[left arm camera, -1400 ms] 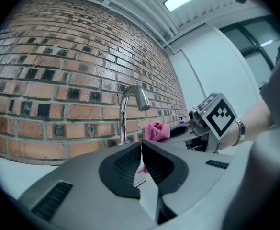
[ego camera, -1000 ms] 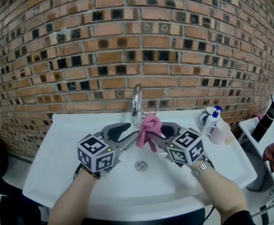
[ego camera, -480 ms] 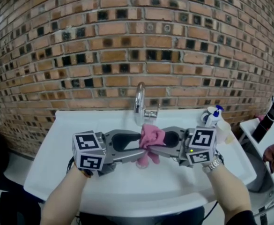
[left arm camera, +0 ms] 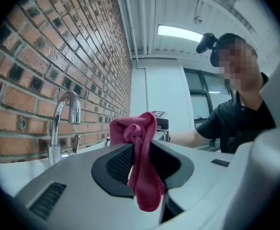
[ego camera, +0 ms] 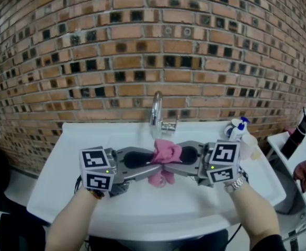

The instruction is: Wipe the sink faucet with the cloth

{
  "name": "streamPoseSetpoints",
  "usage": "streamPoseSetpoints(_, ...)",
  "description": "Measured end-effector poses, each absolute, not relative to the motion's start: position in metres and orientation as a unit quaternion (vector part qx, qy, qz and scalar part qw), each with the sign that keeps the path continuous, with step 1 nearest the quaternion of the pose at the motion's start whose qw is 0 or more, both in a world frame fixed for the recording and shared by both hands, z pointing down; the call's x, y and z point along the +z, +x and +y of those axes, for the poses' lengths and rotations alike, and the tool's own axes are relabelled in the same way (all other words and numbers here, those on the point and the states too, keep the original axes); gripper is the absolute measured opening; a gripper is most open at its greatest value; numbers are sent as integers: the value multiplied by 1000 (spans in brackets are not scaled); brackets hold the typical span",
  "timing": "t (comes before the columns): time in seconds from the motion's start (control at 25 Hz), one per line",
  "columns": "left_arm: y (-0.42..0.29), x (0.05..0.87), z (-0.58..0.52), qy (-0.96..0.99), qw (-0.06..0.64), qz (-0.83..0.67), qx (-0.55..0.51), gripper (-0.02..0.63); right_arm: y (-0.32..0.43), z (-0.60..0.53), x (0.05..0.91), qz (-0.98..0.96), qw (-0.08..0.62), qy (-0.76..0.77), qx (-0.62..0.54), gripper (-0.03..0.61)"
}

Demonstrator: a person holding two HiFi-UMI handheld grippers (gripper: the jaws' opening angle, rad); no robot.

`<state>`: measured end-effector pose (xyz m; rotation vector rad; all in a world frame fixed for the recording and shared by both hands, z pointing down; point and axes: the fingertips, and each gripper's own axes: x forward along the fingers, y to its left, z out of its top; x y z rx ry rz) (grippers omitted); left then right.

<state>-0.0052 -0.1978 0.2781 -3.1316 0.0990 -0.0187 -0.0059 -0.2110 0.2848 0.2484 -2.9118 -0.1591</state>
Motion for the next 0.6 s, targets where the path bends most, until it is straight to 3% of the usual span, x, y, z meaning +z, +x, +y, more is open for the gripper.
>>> streamPoseSetpoints(0.08,-9,277,-200,-999,-1,32,2,68,-6,-210,285,-989,107,84,-54,150)
streamPoseSetpoints(0.6,-7,278,-212,-993,56,97,-22,57,-3,-222,287,-981,119,126,-81,157)
